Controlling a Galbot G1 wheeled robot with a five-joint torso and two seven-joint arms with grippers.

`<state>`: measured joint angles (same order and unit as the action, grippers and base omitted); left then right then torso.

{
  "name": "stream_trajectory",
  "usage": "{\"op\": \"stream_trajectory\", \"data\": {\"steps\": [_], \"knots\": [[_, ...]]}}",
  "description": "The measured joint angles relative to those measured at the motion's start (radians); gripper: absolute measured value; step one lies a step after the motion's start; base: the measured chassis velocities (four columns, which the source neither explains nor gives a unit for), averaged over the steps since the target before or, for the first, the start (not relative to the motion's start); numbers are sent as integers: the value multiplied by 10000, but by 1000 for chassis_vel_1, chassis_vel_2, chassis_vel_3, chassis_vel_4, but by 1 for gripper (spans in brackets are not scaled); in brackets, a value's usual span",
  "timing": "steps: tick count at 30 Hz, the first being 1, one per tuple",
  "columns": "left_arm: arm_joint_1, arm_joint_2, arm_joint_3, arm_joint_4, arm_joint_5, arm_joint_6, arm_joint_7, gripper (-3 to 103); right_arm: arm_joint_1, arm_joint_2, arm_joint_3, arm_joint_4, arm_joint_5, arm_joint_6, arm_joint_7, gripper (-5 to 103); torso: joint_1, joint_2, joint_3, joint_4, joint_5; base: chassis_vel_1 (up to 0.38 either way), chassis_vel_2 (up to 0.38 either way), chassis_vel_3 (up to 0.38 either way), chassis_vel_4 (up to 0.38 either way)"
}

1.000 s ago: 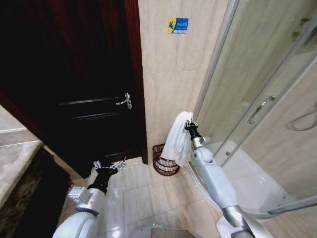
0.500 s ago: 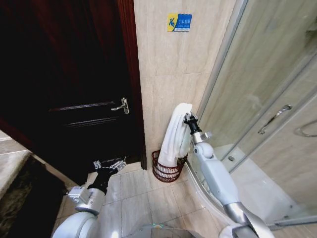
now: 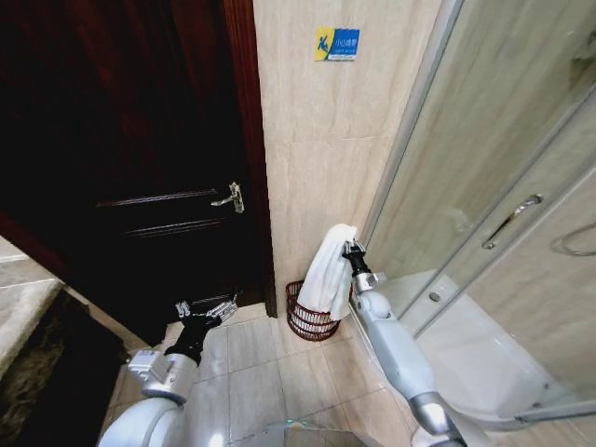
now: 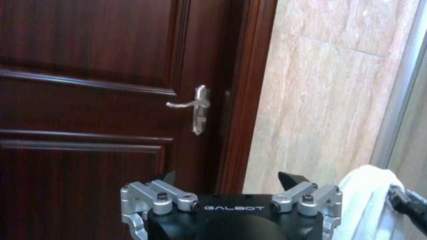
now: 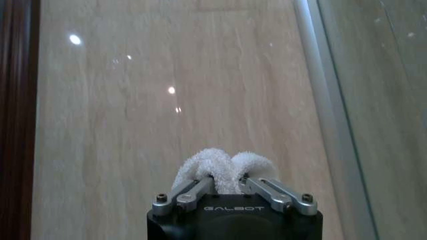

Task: Discard the used towel into the hamper.

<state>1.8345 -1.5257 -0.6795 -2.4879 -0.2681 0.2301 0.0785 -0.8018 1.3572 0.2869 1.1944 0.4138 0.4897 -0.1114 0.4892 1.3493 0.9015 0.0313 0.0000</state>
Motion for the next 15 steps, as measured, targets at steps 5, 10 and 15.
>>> {"op": "stream_trajectory", "data": {"steps": [5, 10, 15], "knots": [[0, 0, 0, 0, 0, 1, 0, 100, -32, -21, 63, -33, 86, -61, -274, 9, -3, 0, -1, 0, 0, 0, 0, 0, 0], [0, 1, 0, -1, 0, 0, 0, 100, 43, -62, 63, 69, 227, -61, -376, 9, -4, 1, -1, 1, 0, -9, 20, 11, -13], [0, 0, 0, 0, 0, 0, 0, 100, 232, -113, -17, 112, 388, -100, -448, 9, -6, 1, -1, 1, 0, -87, 58, 40, -84]]}}
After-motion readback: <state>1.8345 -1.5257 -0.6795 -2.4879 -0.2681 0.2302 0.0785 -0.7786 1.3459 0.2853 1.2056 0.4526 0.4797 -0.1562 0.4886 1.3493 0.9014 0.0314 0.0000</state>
